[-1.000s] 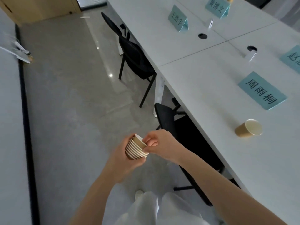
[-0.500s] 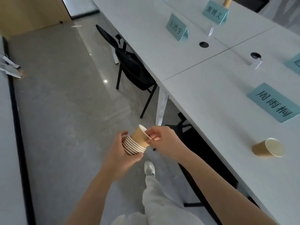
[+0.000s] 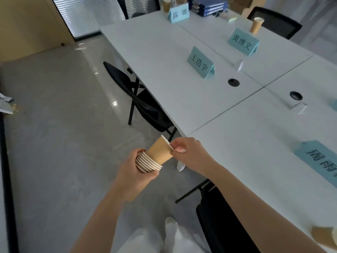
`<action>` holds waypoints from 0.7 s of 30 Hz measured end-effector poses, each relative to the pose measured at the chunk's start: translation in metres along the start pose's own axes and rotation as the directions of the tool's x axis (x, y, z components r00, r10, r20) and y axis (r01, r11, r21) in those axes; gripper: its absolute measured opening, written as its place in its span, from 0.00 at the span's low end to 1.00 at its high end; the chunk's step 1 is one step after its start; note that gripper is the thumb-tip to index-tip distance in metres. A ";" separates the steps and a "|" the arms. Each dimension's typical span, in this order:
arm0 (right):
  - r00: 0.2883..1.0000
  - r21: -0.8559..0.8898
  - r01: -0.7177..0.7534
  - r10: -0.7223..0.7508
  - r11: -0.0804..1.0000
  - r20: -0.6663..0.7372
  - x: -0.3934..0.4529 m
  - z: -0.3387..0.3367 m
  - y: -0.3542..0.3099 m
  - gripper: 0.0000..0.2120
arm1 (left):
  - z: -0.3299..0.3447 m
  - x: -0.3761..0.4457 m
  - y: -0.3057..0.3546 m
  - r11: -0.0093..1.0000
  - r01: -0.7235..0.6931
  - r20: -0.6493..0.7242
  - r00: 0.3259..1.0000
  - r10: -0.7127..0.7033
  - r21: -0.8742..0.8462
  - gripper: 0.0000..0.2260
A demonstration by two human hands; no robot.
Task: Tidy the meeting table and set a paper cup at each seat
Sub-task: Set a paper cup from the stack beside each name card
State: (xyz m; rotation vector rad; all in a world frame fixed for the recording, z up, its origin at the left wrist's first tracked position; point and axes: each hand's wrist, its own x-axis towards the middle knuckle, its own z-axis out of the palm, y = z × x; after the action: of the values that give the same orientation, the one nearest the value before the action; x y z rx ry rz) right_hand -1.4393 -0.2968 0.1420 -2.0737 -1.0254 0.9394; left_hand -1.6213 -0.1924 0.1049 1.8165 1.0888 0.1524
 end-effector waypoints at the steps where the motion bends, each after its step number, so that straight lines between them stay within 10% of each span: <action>1: 1.000 0.025 -0.009 0.009 1.000 -0.014 0.016 -0.002 -0.003 0.10 | -0.006 0.016 0.002 1.000 -0.001 0.009 1.000 0.001 -0.002 0.27; 21: 0.837 0.257 -0.325 0.403 0.910 -0.369 0.233 -0.015 -0.034 0.07 | -0.120 0.279 0.053 0.993 -0.120 0.170 0.979 0.116 0.011 0.26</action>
State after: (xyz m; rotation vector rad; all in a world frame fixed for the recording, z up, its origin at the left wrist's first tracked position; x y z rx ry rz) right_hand -1.3374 -0.0881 0.1031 -2.2176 -0.3077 0.6859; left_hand -1.4881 0.0854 0.1130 1.8770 0.8673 0.0557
